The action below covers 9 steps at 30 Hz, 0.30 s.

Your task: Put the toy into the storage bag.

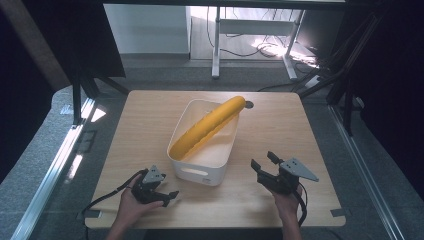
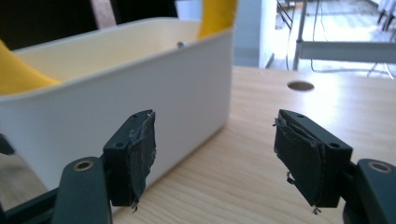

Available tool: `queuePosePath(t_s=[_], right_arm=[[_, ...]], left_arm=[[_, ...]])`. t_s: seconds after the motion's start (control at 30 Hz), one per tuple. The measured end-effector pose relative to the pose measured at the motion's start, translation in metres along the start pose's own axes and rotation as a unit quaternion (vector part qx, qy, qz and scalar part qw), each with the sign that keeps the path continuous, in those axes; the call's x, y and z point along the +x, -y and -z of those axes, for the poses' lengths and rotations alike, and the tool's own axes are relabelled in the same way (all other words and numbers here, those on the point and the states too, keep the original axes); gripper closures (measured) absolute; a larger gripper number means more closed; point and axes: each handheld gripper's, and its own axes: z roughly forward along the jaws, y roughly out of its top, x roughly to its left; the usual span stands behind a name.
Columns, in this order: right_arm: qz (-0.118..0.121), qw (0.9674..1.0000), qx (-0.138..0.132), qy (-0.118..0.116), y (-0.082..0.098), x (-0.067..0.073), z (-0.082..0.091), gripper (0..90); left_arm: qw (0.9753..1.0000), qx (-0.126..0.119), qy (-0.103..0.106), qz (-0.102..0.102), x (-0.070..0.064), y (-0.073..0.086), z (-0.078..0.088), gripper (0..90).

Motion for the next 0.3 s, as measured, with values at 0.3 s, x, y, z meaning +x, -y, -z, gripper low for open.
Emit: queuePosePath(t_s=[0.3], right_arm=[[-0.003,0.9999,0.016,0.003,0.0084,-0.0067,-0.0052,30.0]], left_arm=[[1.0000,0.000,0.000,0.002,0.0009,-0.0005,-0.0003,21.1]])
